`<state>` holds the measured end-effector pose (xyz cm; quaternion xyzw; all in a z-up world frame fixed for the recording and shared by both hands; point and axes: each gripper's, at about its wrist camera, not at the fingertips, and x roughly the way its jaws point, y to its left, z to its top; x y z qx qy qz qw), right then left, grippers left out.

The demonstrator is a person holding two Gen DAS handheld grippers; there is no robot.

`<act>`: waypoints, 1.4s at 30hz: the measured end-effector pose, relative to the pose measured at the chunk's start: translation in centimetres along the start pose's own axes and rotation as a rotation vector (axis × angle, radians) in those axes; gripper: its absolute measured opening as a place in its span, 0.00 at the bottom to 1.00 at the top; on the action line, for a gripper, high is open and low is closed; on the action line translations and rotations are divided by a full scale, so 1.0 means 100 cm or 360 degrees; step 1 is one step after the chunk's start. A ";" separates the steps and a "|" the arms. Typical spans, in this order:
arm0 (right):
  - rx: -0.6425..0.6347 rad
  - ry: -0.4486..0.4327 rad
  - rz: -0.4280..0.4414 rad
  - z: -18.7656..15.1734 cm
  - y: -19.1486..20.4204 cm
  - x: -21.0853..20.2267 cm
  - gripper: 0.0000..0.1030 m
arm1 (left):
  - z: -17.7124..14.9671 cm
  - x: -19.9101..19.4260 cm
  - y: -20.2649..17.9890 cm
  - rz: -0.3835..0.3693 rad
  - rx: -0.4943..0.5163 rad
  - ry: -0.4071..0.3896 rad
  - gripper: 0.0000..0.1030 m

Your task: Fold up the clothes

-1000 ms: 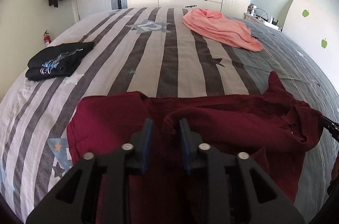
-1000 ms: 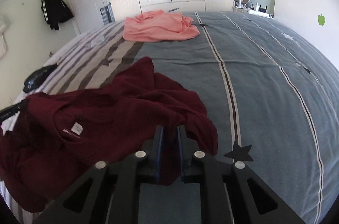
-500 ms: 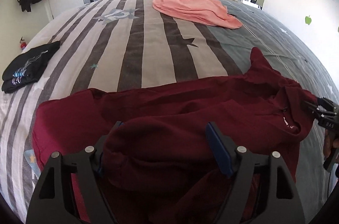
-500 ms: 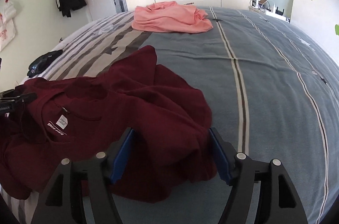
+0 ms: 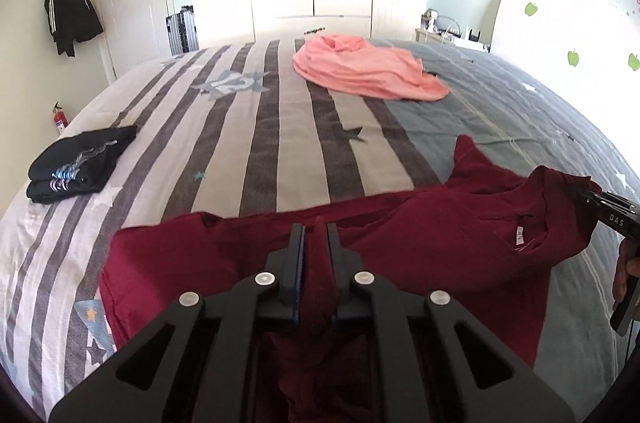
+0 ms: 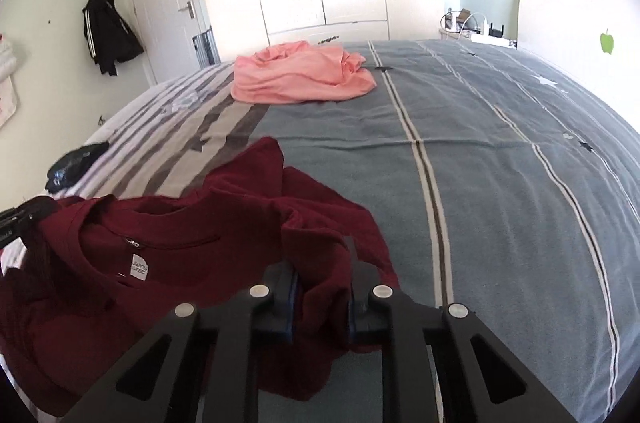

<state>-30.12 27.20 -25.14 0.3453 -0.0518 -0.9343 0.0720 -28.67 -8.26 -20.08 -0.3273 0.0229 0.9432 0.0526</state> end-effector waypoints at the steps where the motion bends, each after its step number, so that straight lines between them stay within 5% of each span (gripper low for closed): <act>1: 0.0014 -0.0026 0.0003 0.007 -0.001 -0.012 0.13 | 0.008 -0.012 -0.002 0.0006 0.0006 -0.0045 0.07; 9: 0.0050 -0.0304 0.0009 0.083 0.010 -0.138 0.10 | 0.098 -0.147 -0.010 0.0032 -0.0080 -0.0382 0.06; 14: 0.0007 -0.0549 0.0034 0.144 0.036 -0.259 0.09 | 0.158 -0.271 -0.011 0.0112 -0.0125 -0.0611 0.06; 21: -0.0006 -0.0865 0.0049 0.193 0.067 -0.438 0.09 | 0.200 -0.435 0.002 0.0194 -0.0192 -0.0910 0.00; 25: -0.0006 -0.1000 0.0052 0.208 0.080 -0.526 0.09 | 0.217 -0.500 -0.004 0.0196 -0.0119 -0.0975 0.00; 28: -0.0015 -0.1013 0.0053 0.220 0.098 -0.566 0.07 | 0.222 -0.504 -0.015 0.0223 -0.0086 -0.0874 0.00; 31: -0.0055 -0.0832 0.0032 0.224 0.133 -0.537 0.07 | 0.204 -0.456 -0.019 0.0186 -0.0155 -0.0674 0.00; 39: -0.0087 -0.0386 -0.0035 0.161 0.145 -0.313 0.07 | 0.077 -0.283 -0.037 -0.0087 -0.0221 -0.0199 0.05; 42: -0.0077 -0.0264 -0.0030 0.143 0.125 -0.237 0.07 | 0.020 -0.213 -0.041 -0.0253 -0.0334 -0.0013 0.38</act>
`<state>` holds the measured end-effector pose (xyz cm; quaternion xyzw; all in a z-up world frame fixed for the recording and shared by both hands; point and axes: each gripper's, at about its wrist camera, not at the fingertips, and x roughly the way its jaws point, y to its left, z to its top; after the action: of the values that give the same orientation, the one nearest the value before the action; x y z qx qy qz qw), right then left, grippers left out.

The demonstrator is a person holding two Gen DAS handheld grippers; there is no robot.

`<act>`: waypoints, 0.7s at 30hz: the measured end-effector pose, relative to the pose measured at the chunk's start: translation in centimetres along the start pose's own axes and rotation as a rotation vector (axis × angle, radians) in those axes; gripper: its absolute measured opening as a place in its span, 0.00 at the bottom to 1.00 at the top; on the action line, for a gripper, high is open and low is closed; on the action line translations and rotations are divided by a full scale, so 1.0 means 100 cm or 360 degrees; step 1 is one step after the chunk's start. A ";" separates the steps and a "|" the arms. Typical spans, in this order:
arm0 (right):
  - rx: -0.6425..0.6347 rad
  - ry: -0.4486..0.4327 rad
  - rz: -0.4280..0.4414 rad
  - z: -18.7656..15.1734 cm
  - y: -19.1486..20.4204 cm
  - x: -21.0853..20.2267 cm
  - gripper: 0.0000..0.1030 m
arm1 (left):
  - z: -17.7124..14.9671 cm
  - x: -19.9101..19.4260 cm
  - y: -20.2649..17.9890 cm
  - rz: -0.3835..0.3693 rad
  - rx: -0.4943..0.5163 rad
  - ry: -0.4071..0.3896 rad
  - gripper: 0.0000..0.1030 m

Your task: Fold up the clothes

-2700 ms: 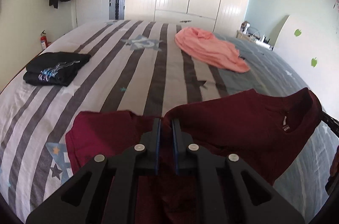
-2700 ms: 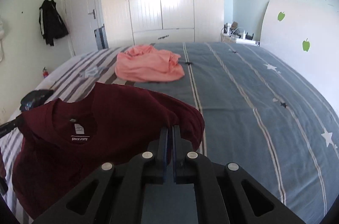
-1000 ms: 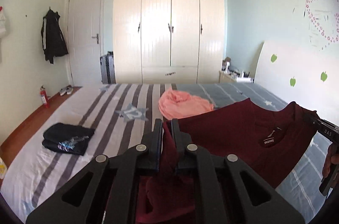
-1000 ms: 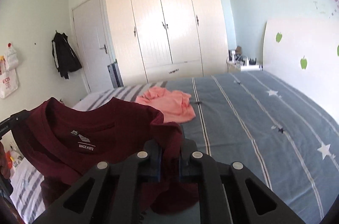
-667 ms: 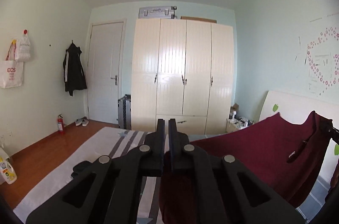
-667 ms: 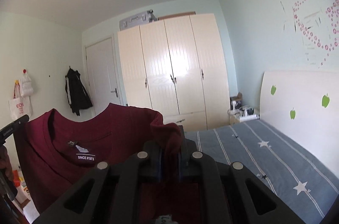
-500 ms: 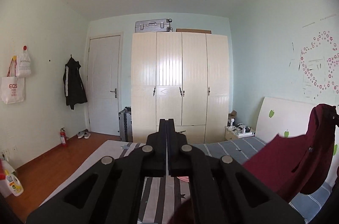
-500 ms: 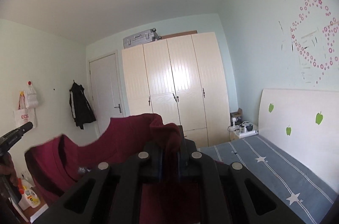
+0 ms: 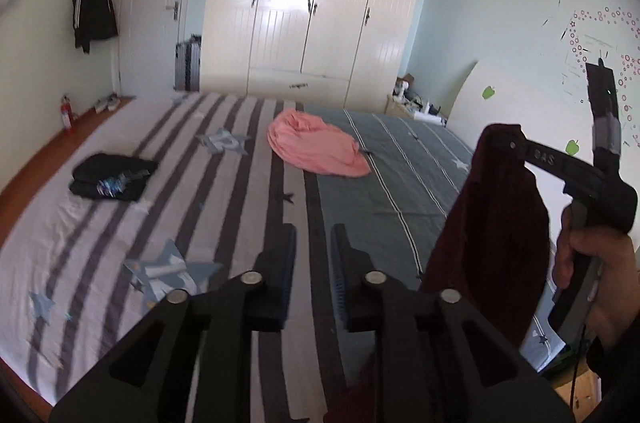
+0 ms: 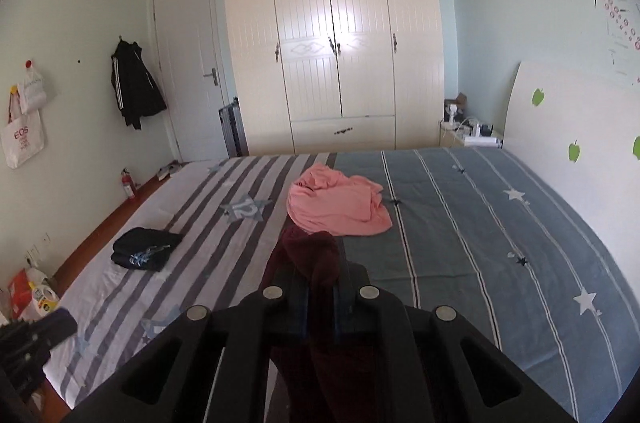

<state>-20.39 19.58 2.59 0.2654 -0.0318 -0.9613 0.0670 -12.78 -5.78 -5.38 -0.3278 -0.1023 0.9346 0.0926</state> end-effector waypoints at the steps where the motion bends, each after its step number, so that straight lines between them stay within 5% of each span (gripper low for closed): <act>1: 0.0005 0.0036 -0.0010 -0.008 -0.007 0.021 0.07 | -0.017 0.022 0.002 -0.0026 -0.0015 0.0047 0.51; 5: 0.0005 0.0123 0.0056 -0.040 -0.030 0.092 0.07 | -0.086 0.090 -0.008 -0.0069 0.0010 0.0184 0.54; 9: -0.0035 0.0203 0.0028 -0.073 -0.055 0.142 0.07 | -0.117 0.151 -0.033 -0.0181 -0.0009 0.0332 0.58; 16: 0.0018 0.0205 0.0041 -0.112 -0.108 0.178 0.07 | -0.151 0.246 -0.067 -0.0342 -0.0066 0.0553 0.60; 21: 0.0019 0.0183 0.0033 -0.119 -0.127 0.180 0.07 | -0.165 0.271 -0.084 -0.0373 -0.0011 0.0597 0.55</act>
<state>-31.04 29.24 -17.95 0.3201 -0.0365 -0.9435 0.0772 -22.28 10.94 -31.91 -0.4821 -0.1240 0.8397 0.2169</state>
